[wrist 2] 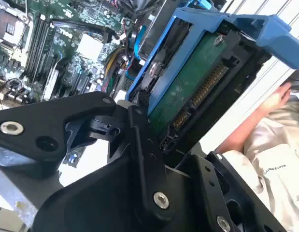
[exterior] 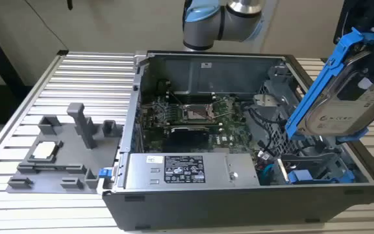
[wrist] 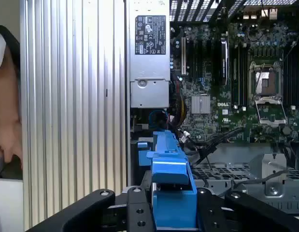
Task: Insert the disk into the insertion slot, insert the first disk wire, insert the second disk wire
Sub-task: 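Insert the disk into the insertion slot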
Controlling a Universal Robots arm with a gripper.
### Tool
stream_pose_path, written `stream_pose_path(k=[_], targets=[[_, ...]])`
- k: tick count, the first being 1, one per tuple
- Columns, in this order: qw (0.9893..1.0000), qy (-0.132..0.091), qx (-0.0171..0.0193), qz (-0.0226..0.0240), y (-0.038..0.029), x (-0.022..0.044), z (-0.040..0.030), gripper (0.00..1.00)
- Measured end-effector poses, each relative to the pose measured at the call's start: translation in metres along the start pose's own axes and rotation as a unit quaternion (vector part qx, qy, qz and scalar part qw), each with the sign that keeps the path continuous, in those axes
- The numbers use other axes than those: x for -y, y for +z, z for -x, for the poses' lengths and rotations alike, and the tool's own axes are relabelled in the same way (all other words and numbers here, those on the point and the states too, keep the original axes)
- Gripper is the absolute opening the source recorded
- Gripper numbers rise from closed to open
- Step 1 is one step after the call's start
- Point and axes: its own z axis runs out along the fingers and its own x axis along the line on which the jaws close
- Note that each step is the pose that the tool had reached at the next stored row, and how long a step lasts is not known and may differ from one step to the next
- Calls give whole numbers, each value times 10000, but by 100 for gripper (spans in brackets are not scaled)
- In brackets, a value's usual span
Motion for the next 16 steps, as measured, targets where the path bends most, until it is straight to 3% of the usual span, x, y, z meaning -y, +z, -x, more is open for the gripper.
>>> stream_pose_path(k=[12, 16], targets=[[10000, 0, -1, 0, 1, 0, 0, 33], [10000, 0, -1, -1, 42, 2, 0, 33]])
